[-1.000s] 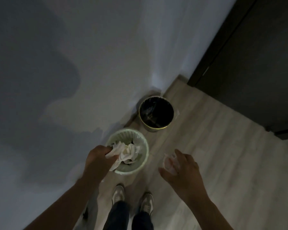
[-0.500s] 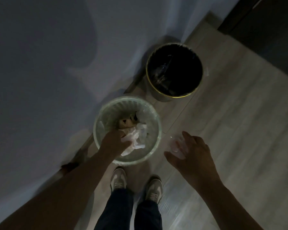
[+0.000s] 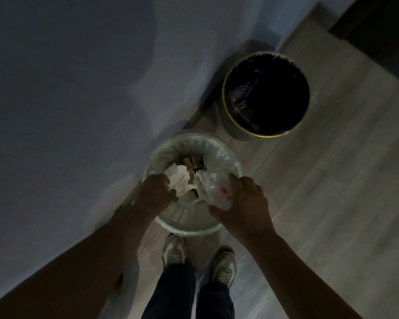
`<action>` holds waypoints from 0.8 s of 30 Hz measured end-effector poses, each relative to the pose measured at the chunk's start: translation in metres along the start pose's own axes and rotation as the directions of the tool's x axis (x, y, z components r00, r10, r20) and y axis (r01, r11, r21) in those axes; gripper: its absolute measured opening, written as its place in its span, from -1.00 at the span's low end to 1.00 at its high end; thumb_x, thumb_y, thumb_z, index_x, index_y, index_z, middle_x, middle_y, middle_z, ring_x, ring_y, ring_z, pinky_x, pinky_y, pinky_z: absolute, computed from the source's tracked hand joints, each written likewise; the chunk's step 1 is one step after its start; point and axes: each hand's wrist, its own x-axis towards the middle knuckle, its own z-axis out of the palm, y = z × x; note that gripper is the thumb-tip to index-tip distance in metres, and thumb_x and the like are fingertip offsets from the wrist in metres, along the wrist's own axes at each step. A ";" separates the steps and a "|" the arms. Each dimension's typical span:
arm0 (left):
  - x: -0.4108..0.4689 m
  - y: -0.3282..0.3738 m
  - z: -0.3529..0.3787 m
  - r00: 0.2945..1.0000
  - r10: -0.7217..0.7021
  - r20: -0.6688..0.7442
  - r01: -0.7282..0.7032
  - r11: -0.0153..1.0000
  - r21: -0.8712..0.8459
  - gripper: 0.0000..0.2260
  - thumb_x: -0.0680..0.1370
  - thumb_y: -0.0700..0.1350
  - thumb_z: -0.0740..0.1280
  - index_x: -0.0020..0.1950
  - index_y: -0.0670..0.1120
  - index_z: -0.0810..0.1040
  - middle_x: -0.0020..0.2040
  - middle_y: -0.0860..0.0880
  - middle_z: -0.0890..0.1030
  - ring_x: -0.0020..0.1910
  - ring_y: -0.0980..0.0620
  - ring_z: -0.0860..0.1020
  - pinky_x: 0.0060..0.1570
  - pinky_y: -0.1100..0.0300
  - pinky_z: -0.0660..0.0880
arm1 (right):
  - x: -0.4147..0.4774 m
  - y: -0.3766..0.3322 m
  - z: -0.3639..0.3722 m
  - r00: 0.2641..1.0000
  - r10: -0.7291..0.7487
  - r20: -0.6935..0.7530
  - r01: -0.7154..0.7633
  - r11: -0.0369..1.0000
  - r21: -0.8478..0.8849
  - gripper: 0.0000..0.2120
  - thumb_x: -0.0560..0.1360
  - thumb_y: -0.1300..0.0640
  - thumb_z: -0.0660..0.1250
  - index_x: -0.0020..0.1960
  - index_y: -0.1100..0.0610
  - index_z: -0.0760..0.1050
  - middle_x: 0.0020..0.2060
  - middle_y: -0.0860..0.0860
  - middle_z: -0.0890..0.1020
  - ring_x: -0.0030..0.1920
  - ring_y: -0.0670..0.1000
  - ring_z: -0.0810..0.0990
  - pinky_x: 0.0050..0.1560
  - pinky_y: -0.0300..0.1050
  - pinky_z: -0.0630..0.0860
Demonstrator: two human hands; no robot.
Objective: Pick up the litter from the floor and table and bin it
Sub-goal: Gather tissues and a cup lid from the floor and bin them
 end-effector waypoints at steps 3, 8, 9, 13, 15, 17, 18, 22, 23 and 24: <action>-0.004 -0.009 -0.006 1.000 0.020 0.016 -0.020 1.000 -0.017 -0.76 0.49 -0.08 0.38 0.12 -0.13 0.57 0.12 -0.10 0.61 0.10 -0.05 0.55 0.09 0.14 0.43 | 0.015 -0.009 0.013 0.998 -0.028 0.048 0.029 0.999 -0.024 -0.02 0.31 -0.31 0.43 0.53 0.01 0.04 0.44 0.06 0.25 0.42 0.13 0.24 0.35 0.12 0.31; -0.013 -0.023 -0.014 0.999 0.043 0.017 -0.042 0.998 -0.042 -0.83 0.50 -0.12 0.36 0.06 -0.12 0.59 0.06 -0.08 0.63 0.07 -0.03 0.56 0.08 0.16 0.46 | 0.035 -0.024 0.027 0.979 -0.024 0.202 0.065 0.978 -0.199 0.02 0.33 -0.35 0.39 0.56 0.00 -0.07 0.54 0.10 0.01 0.53 0.22 -0.02 0.48 0.23 0.09; -0.014 -0.025 -0.015 0.999 0.045 0.019 -0.044 0.998 -0.044 -0.83 0.49 -0.13 0.36 0.06 -0.12 0.59 0.06 -0.08 0.63 0.07 -0.04 0.56 0.11 0.13 0.47 | 0.037 -0.026 0.027 0.980 -0.032 0.195 0.072 0.976 -0.206 -0.05 0.36 -0.29 0.40 0.54 0.01 -0.01 0.52 0.11 0.08 0.52 0.20 0.04 0.46 0.20 0.14; -0.021 -0.028 -0.021 0.997 0.076 0.003 -0.076 0.997 -0.004 -0.80 0.51 -0.12 0.36 0.11 -0.14 0.58 0.08 -0.09 0.60 0.10 -0.06 0.54 0.13 0.12 0.45 | 0.032 -0.031 0.023 0.985 -0.086 0.149 0.121 0.963 -0.242 -0.28 0.42 -0.11 0.40 0.47 0.05 0.18 0.39 0.11 0.30 0.38 0.13 0.30 0.35 0.08 0.32; -0.024 -0.028 -0.027 0.995 0.097 0.019 -0.098 0.995 0.035 -0.78 0.51 -0.09 0.36 0.12 -0.12 0.56 0.08 -0.08 0.60 0.10 -0.04 0.54 0.13 0.14 0.45 | 0.026 -0.030 0.017 0.983 -0.085 0.161 0.127 0.955 -0.268 -0.36 0.44 -0.10 0.39 0.42 0.07 0.24 0.34 0.10 0.35 0.34 0.12 0.35 0.31 0.05 0.35; -0.028 -0.026 -0.034 0.991 0.123 0.044 -0.126 0.990 0.066 -0.78 0.51 -0.06 0.36 0.11 -0.11 0.55 0.08 -0.07 0.60 0.08 -0.01 0.54 0.10 0.17 0.45 | 0.018 -0.030 0.009 0.982 -0.083 0.172 0.133 0.944 -0.303 -0.38 0.45 -0.10 0.37 0.40 0.08 0.25 0.31 0.09 0.37 0.31 0.11 0.37 0.29 0.02 0.37; -0.031 -0.024 -0.038 0.989 0.136 0.053 -0.140 0.987 0.078 -0.79 0.51 -0.06 0.35 0.11 -0.10 0.54 0.07 -0.06 0.60 0.07 0.00 0.54 0.08 0.18 0.45 | 0.014 -0.030 0.004 0.981 -0.079 0.175 0.132 0.939 -0.317 -0.38 0.46 -0.10 0.36 0.41 0.09 0.24 0.30 0.09 0.37 0.29 0.11 0.38 0.28 0.02 0.38; -0.048 -0.015 -0.057 0.981 0.176 0.088 -0.185 0.976 0.118 -0.76 0.53 -0.04 0.32 0.16 -0.08 0.50 0.10 -0.04 0.56 0.08 0.03 0.52 0.08 0.18 0.45 | -0.005 -0.034 -0.019 0.982 -0.061 0.178 0.121 0.930 -0.347 -0.37 0.47 -0.09 0.33 0.44 0.08 0.20 0.29 0.08 0.39 0.27 0.09 0.40 0.25 0.00 0.40; -0.054 -0.011 -0.062 0.978 0.185 0.099 -0.196 0.972 0.129 -0.75 0.54 -0.04 0.31 0.19 -0.08 0.49 0.11 -0.04 0.56 0.09 0.02 0.52 0.08 0.19 0.45 | -0.011 -0.036 -0.025 0.982 -0.059 0.181 0.120 0.929 -0.349 -0.37 0.47 -0.08 0.32 0.45 0.08 0.19 0.28 0.08 0.39 0.25 0.08 0.41 0.25 -0.01 0.41; -0.060 -0.008 -0.067 0.975 0.192 0.109 -0.206 0.968 0.140 -0.72 0.55 -0.04 0.30 0.22 -0.09 0.48 0.13 -0.05 0.55 0.10 0.02 0.52 0.08 0.20 0.44 | -0.017 -0.038 -0.031 0.981 -0.057 0.184 0.119 0.930 -0.348 -0.38 0.47 -0.08 0.32 0.44 0.08 0.20 0.27 0.08 0.39 0.24 0.08 0.41 0.24 -0.02 0.41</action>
